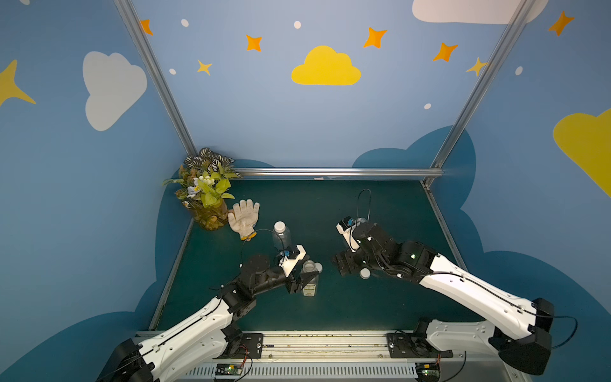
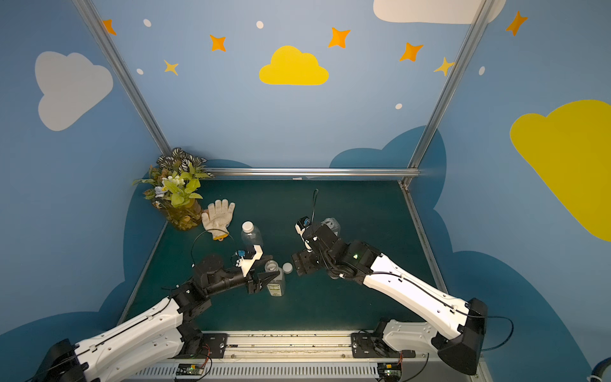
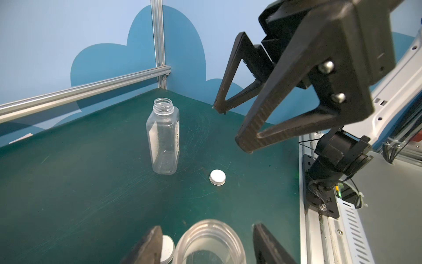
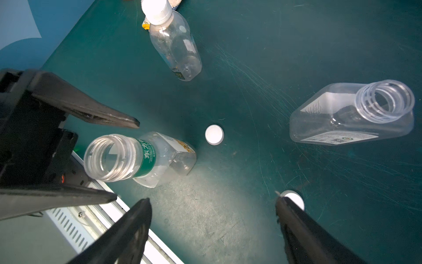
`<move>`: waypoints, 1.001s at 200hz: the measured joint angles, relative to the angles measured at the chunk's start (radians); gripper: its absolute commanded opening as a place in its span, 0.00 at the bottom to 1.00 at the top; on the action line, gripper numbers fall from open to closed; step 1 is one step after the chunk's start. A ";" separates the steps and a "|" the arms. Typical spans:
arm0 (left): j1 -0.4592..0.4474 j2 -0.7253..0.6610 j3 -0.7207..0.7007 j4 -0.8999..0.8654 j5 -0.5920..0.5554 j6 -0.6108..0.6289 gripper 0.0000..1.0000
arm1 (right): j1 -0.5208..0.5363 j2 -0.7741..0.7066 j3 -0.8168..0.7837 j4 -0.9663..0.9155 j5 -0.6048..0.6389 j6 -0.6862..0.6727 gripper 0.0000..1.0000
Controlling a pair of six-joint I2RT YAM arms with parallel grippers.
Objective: Screw on the bottle caps
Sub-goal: Pick up the plastic bottle at the center of the board.
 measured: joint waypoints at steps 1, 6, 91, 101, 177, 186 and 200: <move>0.000 0.000 0.000 0.001 0.000 -0.002 0.51 | 0.000 0.000 0.000 0.000 0.000 0.000 0.90; 0.000 0.001 -0.002 0.004 -0.001 0.003 0.46 | 0.000 0.001 -0.003 0.002 0.000 0.000 0.90; 0.000 -0.185 -0.019 -0.082 -0.154 0.006 0.05 | -0.013 0.092 -0.014 0.040 0.002 -0.001 0.90; 0.000 -0.227 -0.018 -0.116 -0.209 0.006 0.03 | -0.014 0.122 -0.013 0.050 0.002 -0.001 0.90; 0.000 -0.335 0.001 -0.324 -0.525 0.005 0.03 | -0.002 0.500 0.132 0.056 -0.048 0.002 0.84; 0.000 -0.336 0.001 -0.336 -0.541 0.004 0.03 | 0.004 0.533 0.143 0.055 -0.048 0.006 0.83; 0.000 -0.336 0.002 -0.349 -0.558 0.003 0.03 | 0.013 0.578 0.158 0.054 -0.049 0.018 0.81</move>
